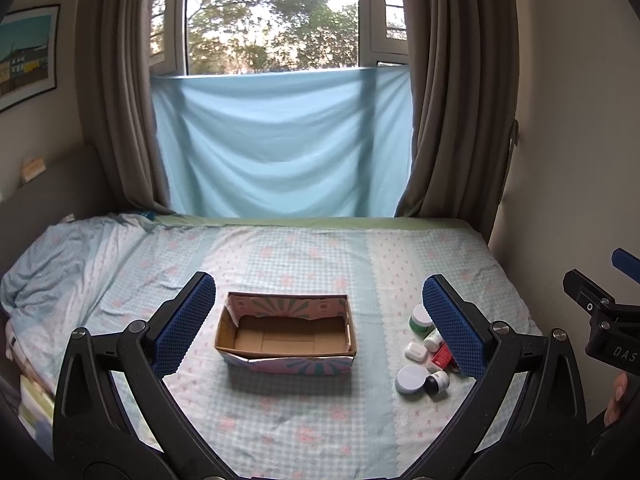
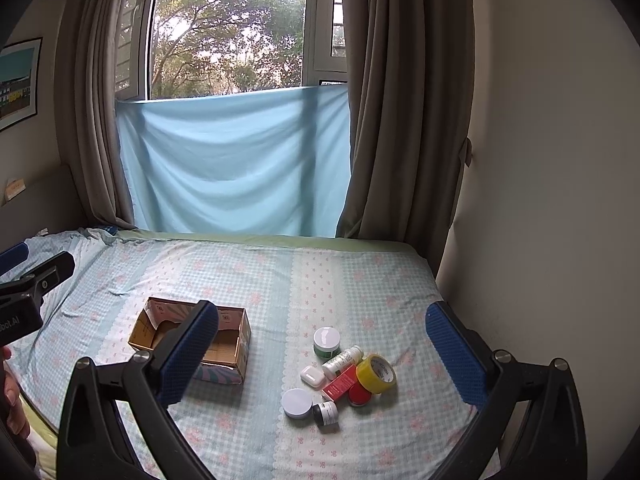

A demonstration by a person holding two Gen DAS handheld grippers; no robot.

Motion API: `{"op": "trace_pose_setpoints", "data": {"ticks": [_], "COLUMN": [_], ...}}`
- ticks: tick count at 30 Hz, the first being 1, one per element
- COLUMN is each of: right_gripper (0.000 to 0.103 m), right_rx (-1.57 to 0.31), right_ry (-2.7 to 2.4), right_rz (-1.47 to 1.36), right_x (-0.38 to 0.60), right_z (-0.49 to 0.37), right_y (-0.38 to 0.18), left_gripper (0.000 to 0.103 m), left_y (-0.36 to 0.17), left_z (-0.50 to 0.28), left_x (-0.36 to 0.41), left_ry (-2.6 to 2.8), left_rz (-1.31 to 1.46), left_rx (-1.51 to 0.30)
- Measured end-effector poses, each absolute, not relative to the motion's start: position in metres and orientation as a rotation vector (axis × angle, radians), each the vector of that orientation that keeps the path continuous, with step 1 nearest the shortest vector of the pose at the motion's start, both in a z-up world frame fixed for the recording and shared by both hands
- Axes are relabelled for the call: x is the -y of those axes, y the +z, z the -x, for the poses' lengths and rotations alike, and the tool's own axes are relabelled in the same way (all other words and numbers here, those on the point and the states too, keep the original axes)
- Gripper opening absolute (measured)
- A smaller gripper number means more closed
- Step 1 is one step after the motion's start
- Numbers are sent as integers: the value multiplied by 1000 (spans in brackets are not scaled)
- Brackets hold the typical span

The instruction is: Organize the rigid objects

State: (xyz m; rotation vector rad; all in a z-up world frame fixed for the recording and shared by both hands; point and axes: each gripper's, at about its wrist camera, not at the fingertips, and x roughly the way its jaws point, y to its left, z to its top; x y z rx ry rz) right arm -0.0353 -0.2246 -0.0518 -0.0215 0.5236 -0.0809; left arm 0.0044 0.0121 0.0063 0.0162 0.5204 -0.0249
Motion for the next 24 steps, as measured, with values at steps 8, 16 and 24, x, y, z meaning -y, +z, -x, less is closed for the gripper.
{"op": "trace_pose_setpoints", "data": {"ticks": [8,16,24], "right_gripper": [103,103,103], "right_rx": [-528,-530,-537], "right_ry": [-79,-80,-85], "right_rz": [16,9,2], "right_x": [223,223,225], "right_z": [35,35,36], "right_y": [-53,-54,-57], "left_gripper": [103,103,103], "left_y": [6,5,1], "left_z": [-5,-7,-11], "left_x": [-11,-11,-6], "left_ry": [-25,-26,-52], "left_rz": [-18,-22,-12], "left_rx": [-522,-526,-539]}}
